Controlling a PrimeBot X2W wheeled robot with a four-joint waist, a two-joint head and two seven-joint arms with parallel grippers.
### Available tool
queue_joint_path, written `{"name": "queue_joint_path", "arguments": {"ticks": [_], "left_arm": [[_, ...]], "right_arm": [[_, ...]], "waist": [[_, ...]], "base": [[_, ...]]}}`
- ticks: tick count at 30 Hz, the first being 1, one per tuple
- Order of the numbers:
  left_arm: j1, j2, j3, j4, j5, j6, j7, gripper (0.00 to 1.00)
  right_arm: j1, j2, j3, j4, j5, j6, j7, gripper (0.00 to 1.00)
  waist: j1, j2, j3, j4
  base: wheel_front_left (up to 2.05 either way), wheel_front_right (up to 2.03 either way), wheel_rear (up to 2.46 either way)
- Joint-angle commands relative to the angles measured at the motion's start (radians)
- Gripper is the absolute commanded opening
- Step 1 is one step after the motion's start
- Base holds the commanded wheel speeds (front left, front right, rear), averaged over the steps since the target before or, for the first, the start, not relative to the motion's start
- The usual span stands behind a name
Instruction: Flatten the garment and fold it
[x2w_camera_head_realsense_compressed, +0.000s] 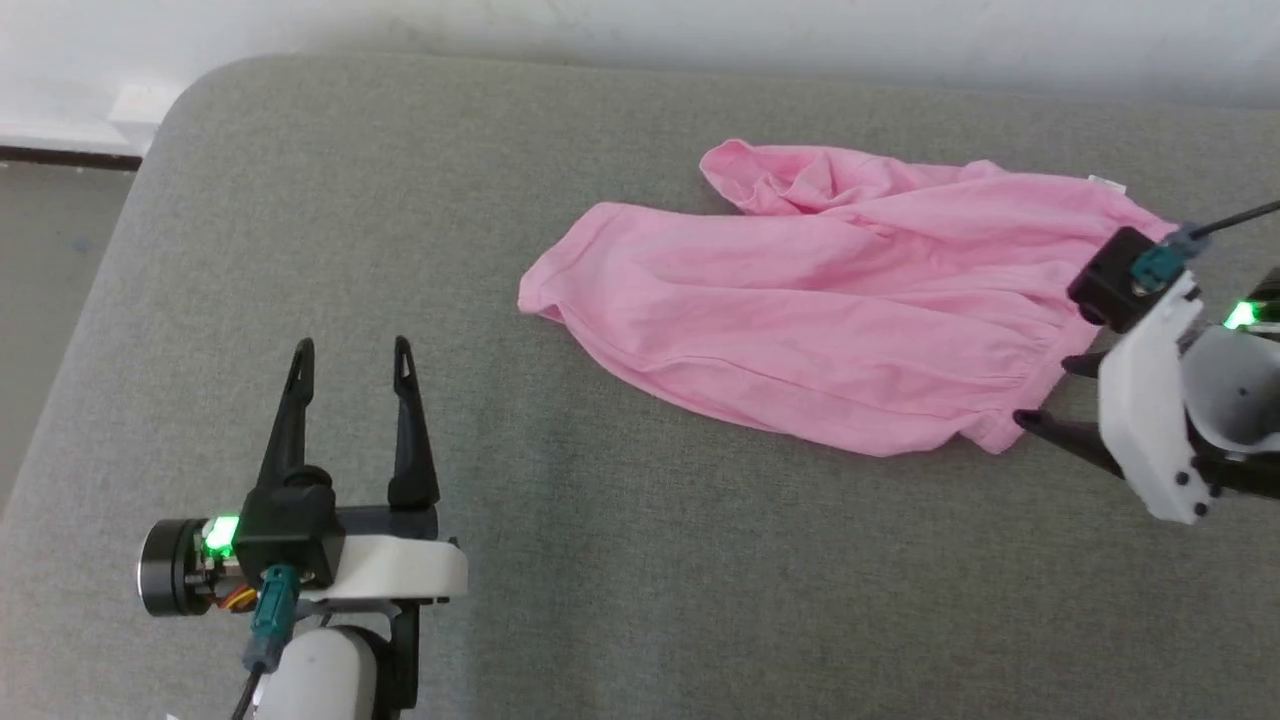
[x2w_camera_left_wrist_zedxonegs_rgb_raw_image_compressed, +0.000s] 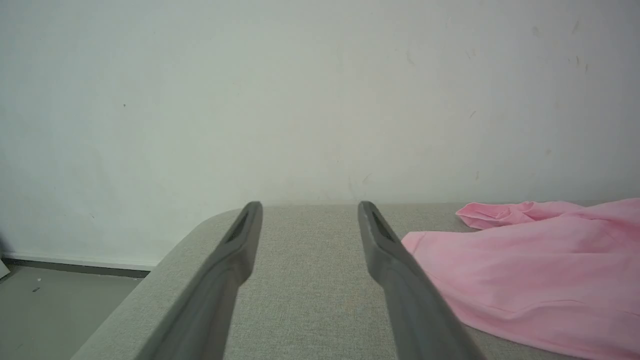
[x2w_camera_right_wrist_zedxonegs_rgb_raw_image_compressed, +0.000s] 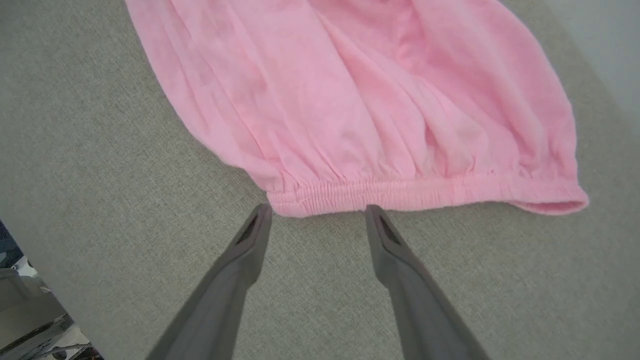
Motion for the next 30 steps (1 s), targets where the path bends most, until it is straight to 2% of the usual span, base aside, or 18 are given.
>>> {"name": "queue_joint_path", "arguments": {"ticks": [1, 6, 10, 11, 12, 17, 22, 26, 28, 30], "left_arm": [[-0.015, -0.003, -0.002, 0.001, 0.006, -0.002, -0.005, 1.0], [-0.034, -0.007, -0.002, 0.003, 0.006, -0.002, -0.005, 1.0], [-0.044, -0.009, 0.002, 0.008, 0.005, -0.002, -0.005, 1.0], [-0.045, -0.009, 0.005, 0.009, 0.005, -0.002, -0.005, 1.0], [-0.046, -0.007, 0.009, 0.01, 0.004, -0.001, -0.005, 1.0], [-0.06, 0.014, 0.025, 0.026, 0.006, -0.013, -0.005, 1.0], [-0.125, 0.07, 0.047, 0.064, 0.001, -0.052, -0.005, 1.0], [-0.221, 0.146, 0.032, 0.177, -0.01, -0.151, -0.002, 1.0], [-0.288, 0.173, 0.009, 0.243, -0.031, -0.223, 0.048, 1.0], [-0.359, 0.205, -0.025, 0.294, -0.046, -0.274, 0.135, 1.0]], "right_arm": [[0.018, 0.024, 0.002, 0.024, -0.003, -0.002, -0.002, 1.0], [0.062, 0.125, 0.005, 0.162, 0.0, -0.002, -0.01, 1.0], [0.122, 0.165, 0.009, 0.204, -0.029, -0.002, 0.013, 1.0], [0.131, 0.169, 0.009, 0.206, -0.036, -0.002, 0.005, 0.44], [0.136, 0.173, 0.009, 0.207, -0.044, -0.002, -0.012, 0.0], [0.13, 0.16, 0.009, 0.189, -0.085, -0.002, -0.146, 0.0], [0.121, 0.089, 0.004, 0.101, -0.126, -0.002, -0.281, 0.0], [0.144, 0.031, -0.017, 0.021, -0.154, -0.002, -0.33, 0.0], [0.162, 0.009, -0.032, -0.007, -0.167, -0.002, -0.339, 0.0], [0.182, -0.002, -0.048, -0.027, -0.175, -0.002, -0.342, 0.0]], "waist": [[0.0, 0.0, 0.017, 0.015], [0.0, 0.0, 0.047, 0.033], [0.0, 0.0, 0.056, 0.04], [0.0, 0.0, 0.057, 0.039], [0.0, 0.0, 0.056, 0.036], [0.0, 0.0, 0.034, 0.012], [0.0, 0.0, -0.004, -0.012], [0.0, 0.0, -0.027, -0.035], [0.0, 0.0, -0.031, -0.042], [0.0, 0.0, -0.03, -0.05]], "base": [[0.0, 0.0, 0.0], [0.0, 0.0, 0.0], [0.0, 0.0, 0.0], [0.0, 0.0, 0.0], [0.0, 0.0, 0.0], [0.0, 0.0, 0.0], [0.0, 0.0, 0.0], [0.0, 0.0, 0.0], [0.0, 0.0, 0.0], [0.0, 0.0, 0.0]]}}
